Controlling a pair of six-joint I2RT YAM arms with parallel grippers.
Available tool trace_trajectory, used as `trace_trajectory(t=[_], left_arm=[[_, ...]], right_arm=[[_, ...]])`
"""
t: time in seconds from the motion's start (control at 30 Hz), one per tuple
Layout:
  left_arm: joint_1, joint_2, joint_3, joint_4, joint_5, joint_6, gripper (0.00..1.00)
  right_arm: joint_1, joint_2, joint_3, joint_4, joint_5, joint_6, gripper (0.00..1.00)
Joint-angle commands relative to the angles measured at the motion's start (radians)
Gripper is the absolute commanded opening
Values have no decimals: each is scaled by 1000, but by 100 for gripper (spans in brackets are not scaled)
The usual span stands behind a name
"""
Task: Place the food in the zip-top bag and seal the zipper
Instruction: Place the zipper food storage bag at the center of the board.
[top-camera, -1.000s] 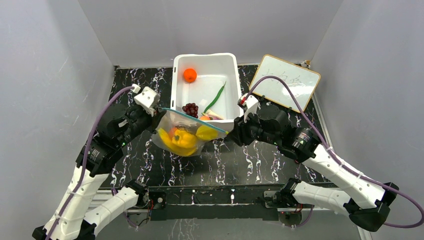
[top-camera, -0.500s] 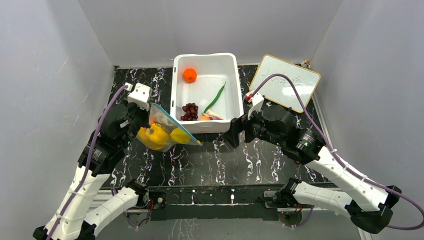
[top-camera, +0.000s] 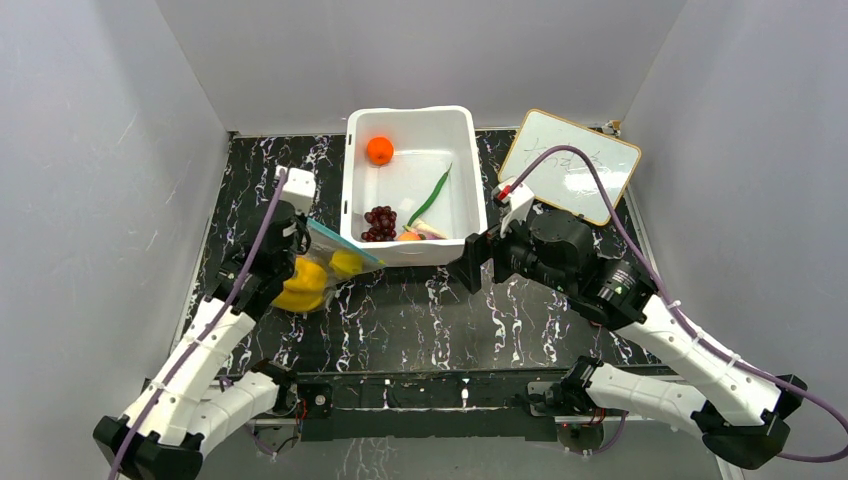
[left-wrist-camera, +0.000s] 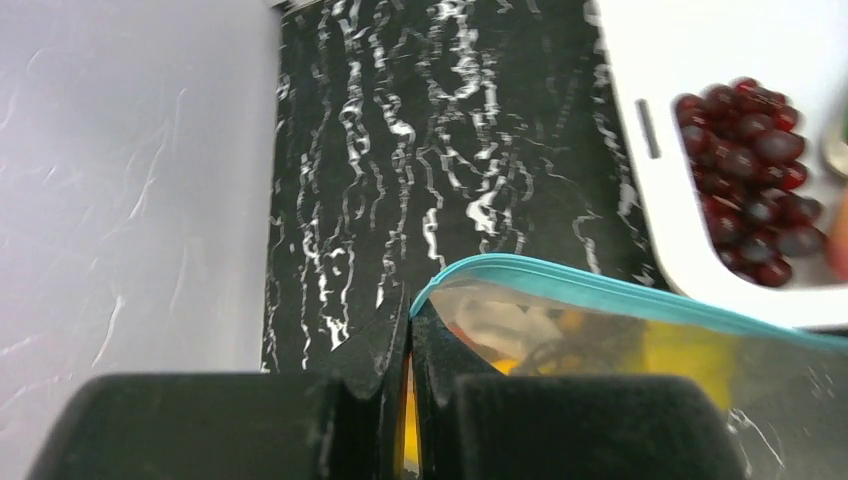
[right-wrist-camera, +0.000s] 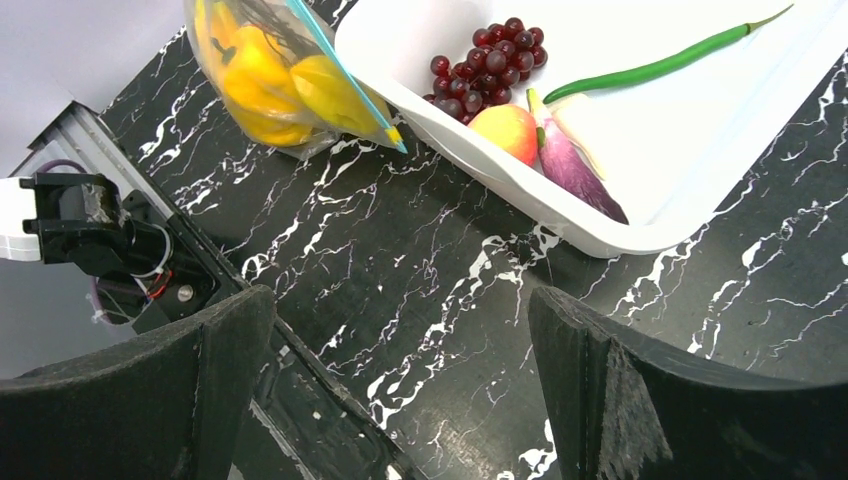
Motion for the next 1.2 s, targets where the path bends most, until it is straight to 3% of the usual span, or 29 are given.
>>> trace_trajectory(t=[0.0,0.13,0.27,0.73,0.97,1.07,1.17], left_arm=[[156,21,7,128,10,-46,0],[331,102,20,150,141,-70,0],[409,190,35,214,161,-79,0],[587,385,114,299,177,-131,0],[615,447,207,292,186,-152,1],[617,454,228,287,202,-153,15],[615,444,239,273,230,-171,51]], right_arm=[[-2,-32,28,23,41,-39,98],[-2,-41,22,21,47,-54,98],[-2,-46,-2,42,31,-45,98],[-2,-45,-42,107,-47,-11,98],[-2,-54,-68,144,-76,-3,98],[-2,-44,-71,151,-81,2,98],[-2,-28,-66,147,-71,13,98]])
